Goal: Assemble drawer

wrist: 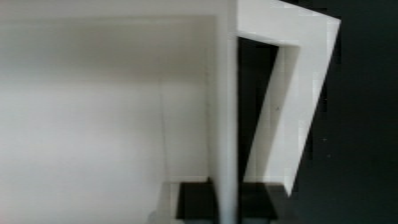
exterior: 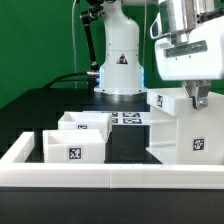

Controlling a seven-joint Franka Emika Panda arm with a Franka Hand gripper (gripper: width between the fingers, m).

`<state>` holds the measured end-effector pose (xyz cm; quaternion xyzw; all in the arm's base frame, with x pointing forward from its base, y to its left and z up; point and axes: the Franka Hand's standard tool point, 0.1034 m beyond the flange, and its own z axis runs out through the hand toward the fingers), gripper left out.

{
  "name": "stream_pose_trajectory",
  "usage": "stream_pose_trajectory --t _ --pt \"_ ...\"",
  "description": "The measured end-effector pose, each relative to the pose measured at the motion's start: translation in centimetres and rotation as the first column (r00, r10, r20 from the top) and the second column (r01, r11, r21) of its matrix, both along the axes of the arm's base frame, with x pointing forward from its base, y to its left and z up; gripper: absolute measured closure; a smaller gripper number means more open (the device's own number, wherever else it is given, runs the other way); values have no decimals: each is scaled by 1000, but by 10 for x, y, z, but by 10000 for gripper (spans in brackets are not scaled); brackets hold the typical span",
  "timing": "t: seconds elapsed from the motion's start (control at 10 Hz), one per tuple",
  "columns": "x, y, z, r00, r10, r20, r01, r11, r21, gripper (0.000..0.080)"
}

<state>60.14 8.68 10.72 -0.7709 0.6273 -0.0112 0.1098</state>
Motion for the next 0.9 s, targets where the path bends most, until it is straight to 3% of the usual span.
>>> stream_pose_trajectory --t 0.1,0.9 --pt "3 1 1 997 -73 -10 73 997 21 758" --pt "42 1 -2 995 -101 -20 102 994 41 755"
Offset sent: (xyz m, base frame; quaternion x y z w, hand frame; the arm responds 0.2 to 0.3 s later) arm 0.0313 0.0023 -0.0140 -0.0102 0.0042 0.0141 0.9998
